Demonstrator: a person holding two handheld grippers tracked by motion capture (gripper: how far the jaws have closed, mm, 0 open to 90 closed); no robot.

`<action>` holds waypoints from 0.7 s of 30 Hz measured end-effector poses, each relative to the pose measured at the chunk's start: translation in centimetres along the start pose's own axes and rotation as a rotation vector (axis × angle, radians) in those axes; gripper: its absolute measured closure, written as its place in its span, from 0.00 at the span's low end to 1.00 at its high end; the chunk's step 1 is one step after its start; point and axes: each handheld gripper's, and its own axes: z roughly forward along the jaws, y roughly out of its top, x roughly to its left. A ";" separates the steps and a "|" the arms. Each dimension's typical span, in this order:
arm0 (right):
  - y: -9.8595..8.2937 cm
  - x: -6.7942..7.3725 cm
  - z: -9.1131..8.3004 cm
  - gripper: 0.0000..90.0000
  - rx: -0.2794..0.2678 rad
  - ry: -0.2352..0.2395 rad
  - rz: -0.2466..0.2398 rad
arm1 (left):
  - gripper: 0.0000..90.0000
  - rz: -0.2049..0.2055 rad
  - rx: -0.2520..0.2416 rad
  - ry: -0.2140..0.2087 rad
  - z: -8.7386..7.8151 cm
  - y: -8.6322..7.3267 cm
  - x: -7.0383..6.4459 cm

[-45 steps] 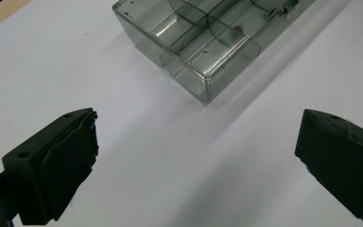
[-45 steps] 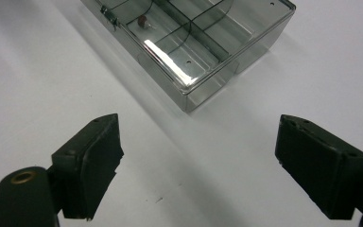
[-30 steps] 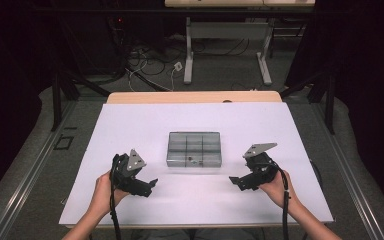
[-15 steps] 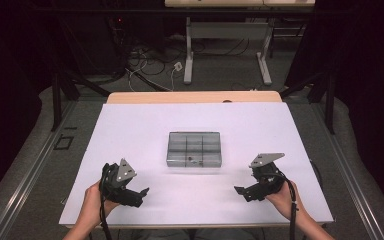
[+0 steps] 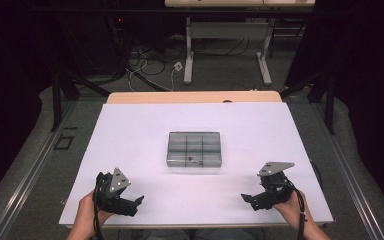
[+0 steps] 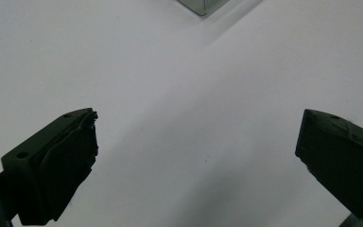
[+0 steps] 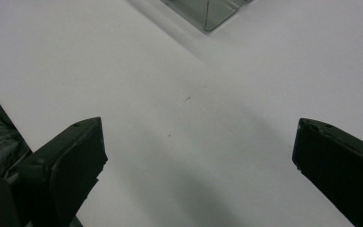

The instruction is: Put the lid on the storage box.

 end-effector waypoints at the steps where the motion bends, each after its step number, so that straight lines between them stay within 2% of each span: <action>1: -0.2 0.0 0.0 0.03 -0.012 -0.007 0.005 | 0.00 -0.002 0.001 -0.001 0.0 -0.1 -0.1; 12: -1.8 0.1 -0.3 0.03 -0.012 0.009 0.030 | 0.00 -0.002 -0.019 0.004 0.1 -0.9 -0.4; 13: -1.9 0.1 -0.2 0.03 -0.020 0.007 0.017 | 0.00 0.003 -0.016 0.004 0.1 -0.9 -0.4; 15: -1.9 0.1 -0.4 0.03 -0.020 0.010 0.022 | 0.00 0.008 -0.019 0.005 0.0 -1.0 -0.4; 18: -2.0 0.3 -0.4 0.03 -0.023 0.008 0.016 | 0.00 0.002 -0.029 0.015 0.0 -1.2 -0.5; 21: -1.9 0.4 -0.5 0.03 -0.028 0.011 0.007 | 0.00 -0.006 -0.028 0.008 0.0 -1.3 -0.5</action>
